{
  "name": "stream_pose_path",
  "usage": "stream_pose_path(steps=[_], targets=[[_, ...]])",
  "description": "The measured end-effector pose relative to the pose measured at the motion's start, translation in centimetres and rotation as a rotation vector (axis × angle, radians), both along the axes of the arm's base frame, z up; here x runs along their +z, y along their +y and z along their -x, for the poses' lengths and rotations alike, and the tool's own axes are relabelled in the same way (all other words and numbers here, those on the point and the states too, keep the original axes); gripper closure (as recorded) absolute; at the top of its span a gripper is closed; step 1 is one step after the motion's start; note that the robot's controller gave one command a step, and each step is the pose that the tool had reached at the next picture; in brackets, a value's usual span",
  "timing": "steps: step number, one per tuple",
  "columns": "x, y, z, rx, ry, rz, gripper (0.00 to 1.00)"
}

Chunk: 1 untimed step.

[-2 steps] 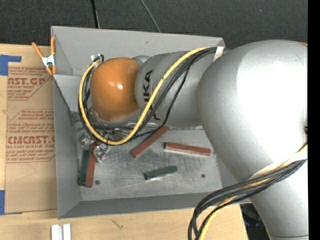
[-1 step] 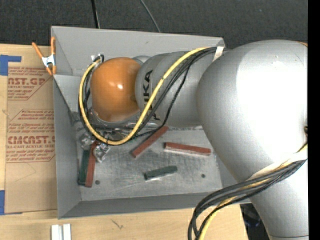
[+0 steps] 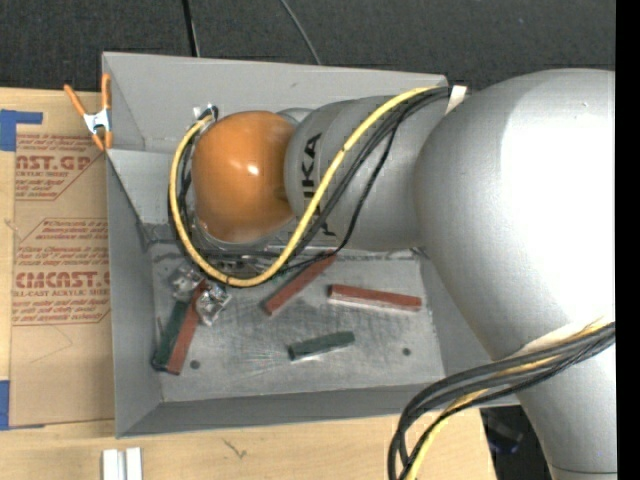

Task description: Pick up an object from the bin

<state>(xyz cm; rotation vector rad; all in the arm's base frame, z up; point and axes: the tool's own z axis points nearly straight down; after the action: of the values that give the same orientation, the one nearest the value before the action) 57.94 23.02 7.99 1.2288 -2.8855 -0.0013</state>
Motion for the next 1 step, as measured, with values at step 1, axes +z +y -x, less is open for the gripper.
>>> stream_pose_path(steps=[1], targets=[[5.39, -1.74, 1.89, 0.050, -0.006, -0.005, 1.00]])
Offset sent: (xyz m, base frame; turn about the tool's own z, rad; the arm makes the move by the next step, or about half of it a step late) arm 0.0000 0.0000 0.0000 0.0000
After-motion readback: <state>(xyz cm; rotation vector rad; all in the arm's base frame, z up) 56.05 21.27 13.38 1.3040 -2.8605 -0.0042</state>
